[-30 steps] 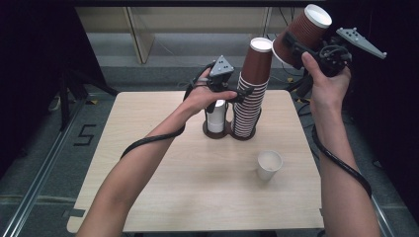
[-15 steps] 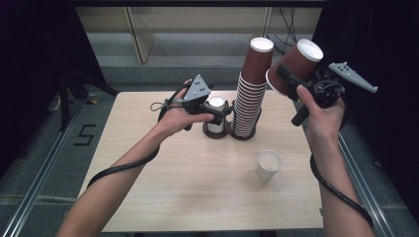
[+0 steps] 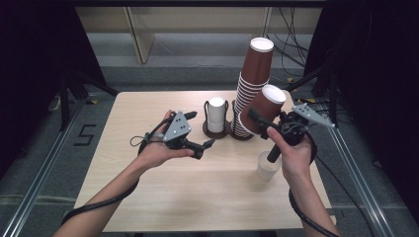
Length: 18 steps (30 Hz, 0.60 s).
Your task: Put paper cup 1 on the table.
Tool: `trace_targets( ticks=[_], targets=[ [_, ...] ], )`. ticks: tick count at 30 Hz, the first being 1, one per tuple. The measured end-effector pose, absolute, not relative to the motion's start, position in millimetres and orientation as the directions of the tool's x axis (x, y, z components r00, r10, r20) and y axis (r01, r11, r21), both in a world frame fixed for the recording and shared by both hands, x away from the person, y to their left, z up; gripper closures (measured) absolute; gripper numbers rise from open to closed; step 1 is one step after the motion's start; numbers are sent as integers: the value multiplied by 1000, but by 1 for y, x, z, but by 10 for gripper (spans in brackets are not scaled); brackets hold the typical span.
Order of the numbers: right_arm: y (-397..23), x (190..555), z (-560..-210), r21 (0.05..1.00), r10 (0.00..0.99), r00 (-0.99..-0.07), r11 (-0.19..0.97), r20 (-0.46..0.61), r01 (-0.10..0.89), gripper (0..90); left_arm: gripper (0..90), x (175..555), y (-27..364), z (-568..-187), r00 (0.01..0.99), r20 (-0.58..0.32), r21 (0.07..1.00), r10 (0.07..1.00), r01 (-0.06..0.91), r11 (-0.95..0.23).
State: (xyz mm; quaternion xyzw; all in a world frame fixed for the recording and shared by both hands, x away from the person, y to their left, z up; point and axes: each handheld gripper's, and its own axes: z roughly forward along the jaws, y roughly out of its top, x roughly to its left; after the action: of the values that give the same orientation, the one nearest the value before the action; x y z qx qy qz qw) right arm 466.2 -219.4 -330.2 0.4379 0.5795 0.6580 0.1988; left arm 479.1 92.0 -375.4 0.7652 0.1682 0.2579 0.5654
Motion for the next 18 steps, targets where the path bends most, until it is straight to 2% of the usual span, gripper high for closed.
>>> trace_targets(
  ticks=[9, 18],
  targets=[
    [-196, 454, -373, 892, 710, -553, -258, 436, 372, 162, 4, 454, 104, -407, 815, 196, 945, 545, -9, -326],
    [-178, 448, -399, 869, 685, -559, -240, 468, 433, 162, 0, 437, 108, -426, 826, 195, 938, 529, 1, -347]
  ],
)
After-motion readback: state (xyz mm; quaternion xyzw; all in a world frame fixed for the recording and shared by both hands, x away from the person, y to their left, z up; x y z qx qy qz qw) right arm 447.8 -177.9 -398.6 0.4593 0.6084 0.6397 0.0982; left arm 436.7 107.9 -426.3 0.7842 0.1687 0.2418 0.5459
